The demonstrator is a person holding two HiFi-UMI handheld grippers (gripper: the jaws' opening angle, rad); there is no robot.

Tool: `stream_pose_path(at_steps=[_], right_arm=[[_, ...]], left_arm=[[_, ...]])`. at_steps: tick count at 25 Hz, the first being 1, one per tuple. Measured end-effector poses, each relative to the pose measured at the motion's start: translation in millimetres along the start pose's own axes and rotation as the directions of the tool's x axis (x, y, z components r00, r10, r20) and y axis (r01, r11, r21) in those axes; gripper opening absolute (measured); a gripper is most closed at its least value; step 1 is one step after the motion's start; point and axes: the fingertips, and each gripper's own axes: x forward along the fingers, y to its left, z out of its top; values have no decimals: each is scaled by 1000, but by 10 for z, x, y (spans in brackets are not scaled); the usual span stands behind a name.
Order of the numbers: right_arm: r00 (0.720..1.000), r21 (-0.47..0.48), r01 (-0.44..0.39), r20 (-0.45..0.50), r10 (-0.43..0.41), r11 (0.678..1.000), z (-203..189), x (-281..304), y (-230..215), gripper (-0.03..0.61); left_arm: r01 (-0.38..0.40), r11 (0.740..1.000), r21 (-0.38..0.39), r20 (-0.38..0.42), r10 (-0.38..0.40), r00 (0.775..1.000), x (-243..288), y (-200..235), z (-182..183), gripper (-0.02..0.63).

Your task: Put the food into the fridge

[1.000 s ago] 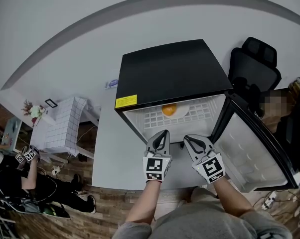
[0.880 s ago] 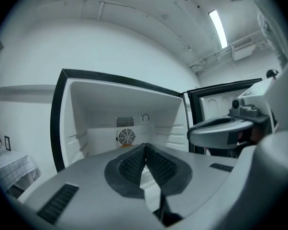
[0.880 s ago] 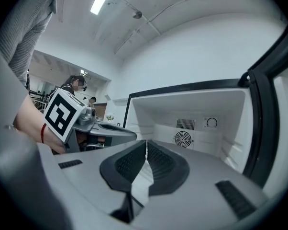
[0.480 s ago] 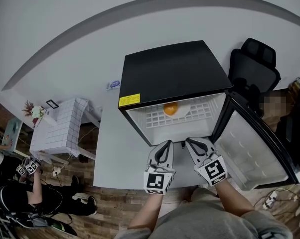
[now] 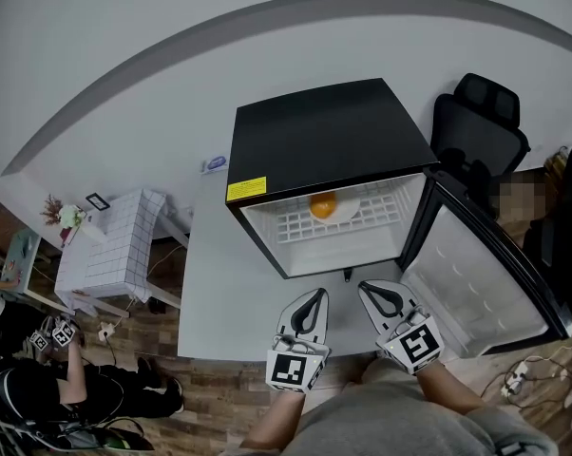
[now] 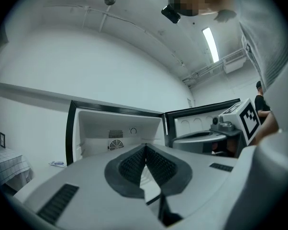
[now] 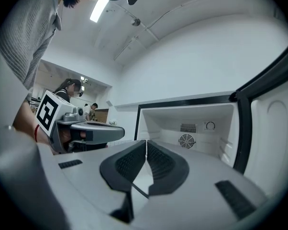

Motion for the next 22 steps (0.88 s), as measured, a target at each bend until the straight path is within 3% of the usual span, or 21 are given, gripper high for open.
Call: stream_pose_path(at_steps=[22], right_arm=[[1000, -28, 10, 16, -9, 1000, 177, -138, 196, 12]], left_arm=[[-1, 1000, -1, 6, 1, 1000, -330, -94, 57, 11]])
